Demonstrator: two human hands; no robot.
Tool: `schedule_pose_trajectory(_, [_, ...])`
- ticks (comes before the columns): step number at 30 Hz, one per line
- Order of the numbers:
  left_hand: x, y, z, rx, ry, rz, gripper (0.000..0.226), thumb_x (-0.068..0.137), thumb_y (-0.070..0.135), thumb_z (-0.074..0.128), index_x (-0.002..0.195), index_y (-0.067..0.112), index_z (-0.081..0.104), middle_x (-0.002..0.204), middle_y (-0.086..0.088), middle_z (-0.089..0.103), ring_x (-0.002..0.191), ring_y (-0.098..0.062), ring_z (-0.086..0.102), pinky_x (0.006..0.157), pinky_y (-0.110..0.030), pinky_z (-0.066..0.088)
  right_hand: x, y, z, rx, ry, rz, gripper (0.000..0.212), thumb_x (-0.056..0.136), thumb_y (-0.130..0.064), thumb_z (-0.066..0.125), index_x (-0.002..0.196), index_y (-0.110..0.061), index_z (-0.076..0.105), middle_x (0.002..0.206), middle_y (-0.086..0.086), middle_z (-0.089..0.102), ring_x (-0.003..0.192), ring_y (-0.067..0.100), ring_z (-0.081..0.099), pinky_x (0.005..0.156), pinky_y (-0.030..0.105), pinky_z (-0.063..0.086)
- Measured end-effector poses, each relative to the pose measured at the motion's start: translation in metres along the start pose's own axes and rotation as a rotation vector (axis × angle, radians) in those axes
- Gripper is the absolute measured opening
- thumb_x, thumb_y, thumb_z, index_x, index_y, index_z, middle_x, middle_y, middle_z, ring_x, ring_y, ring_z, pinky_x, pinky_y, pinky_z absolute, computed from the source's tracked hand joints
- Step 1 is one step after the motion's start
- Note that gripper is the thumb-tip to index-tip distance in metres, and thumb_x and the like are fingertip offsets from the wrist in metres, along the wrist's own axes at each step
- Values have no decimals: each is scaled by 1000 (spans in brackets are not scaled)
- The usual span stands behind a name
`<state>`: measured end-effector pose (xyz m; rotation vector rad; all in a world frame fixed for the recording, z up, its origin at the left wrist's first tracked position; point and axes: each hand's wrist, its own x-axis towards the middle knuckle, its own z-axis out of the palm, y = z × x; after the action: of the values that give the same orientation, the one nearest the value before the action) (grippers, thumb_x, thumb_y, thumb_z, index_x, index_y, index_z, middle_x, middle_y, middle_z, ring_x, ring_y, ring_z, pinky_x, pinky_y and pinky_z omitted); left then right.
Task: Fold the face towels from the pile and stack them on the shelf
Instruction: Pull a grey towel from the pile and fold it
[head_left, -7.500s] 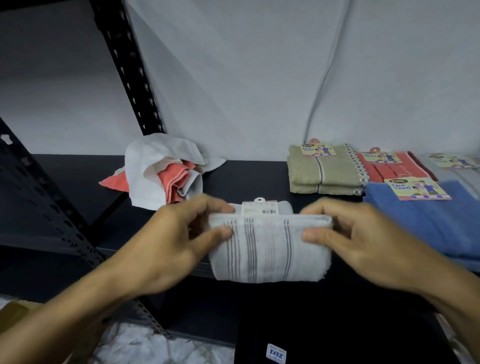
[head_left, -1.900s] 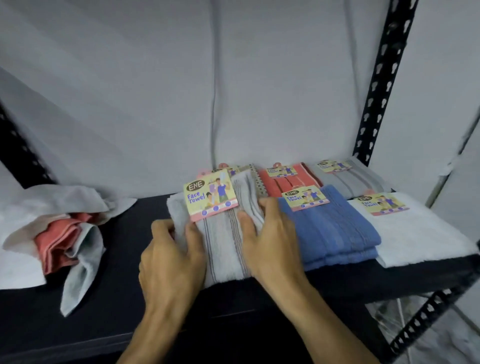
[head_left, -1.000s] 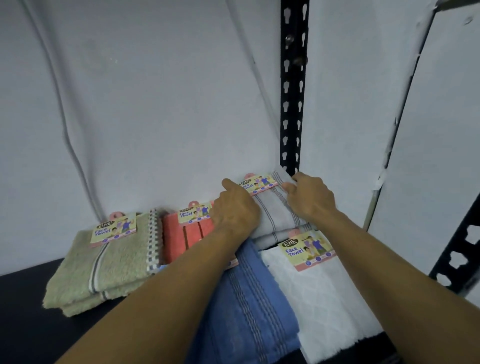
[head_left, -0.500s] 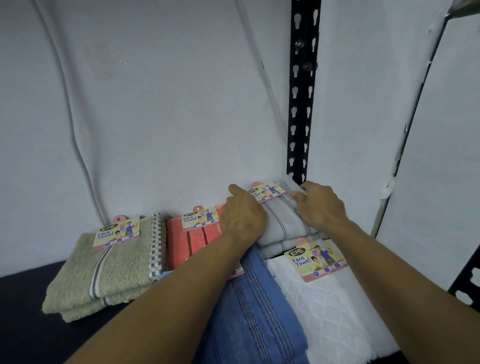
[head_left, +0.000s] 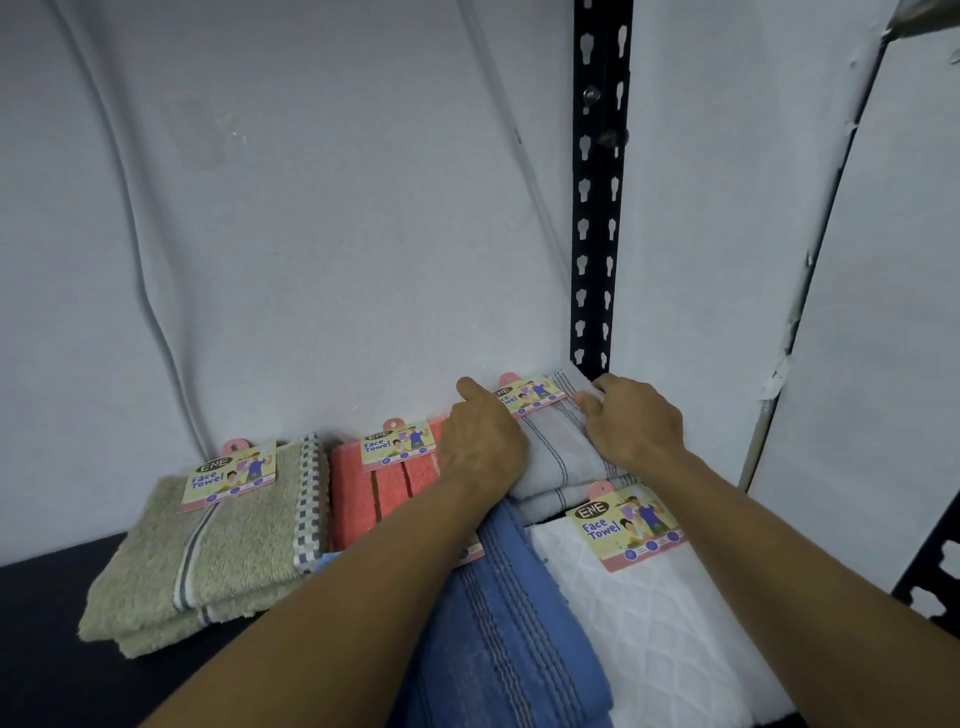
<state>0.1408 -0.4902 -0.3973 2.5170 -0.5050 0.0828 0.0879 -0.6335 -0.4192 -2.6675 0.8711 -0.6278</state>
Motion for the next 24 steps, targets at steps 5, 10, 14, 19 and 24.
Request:
schedule_pose_trajectory(5, [-1,-1,-16,187,-27,209,41,98,34,48,130,8,43,132,-14,43,124,-30,39,90,-40,39,-10,-4,-11,-38,172,-121,38,103,-31,36,128,-10,55,125,8,54,120,25,43,74,33,41])
schedule_pose_trajectory(10, [-8,-3,-22,401,-409,427,72,102,54,27,157,10,9,165,-9,-2,152,-24,-6,122,-50,5,-33,-4,-14,-29,-56,-420,42,104,-27,30,143,-13,40,152,-2,31,143,10,15,106,33,35])
schedule_pose_trajectory(14, [-6,-13,-13,478,-619,368,71,103,54,11,155,13,-15,162,-6,-23,148,-20,-22,121,-51,-6,-35,2,-8,-90,-378,-390,56,105,-37,16,154,-12,8,162,-5,0,147,5,-7,112,18,-3])
schedule_pose_trajectory(19, [0,-15,-9,456,-689,336,70,104,53,11,153,13,-18,160,-5,-27,148,-20,-23,121,-53,-3,-33,2,-3,-130,-423,-380,56,106,-36,14,154,-12,3,162,0,-4,147,7,-5,115,20,-7])
schedule_pose_trajectory(24, [-1,-12,-19,347,-637,363,66,106,46,20,157,8,0,165,-11,-5,152,-24,-4,123,-45,7,-34,-1,-6,-147,-406,-384,55,106,-35,15,154,-9,8,162,2,1,148,10,-2,117,21,-5])
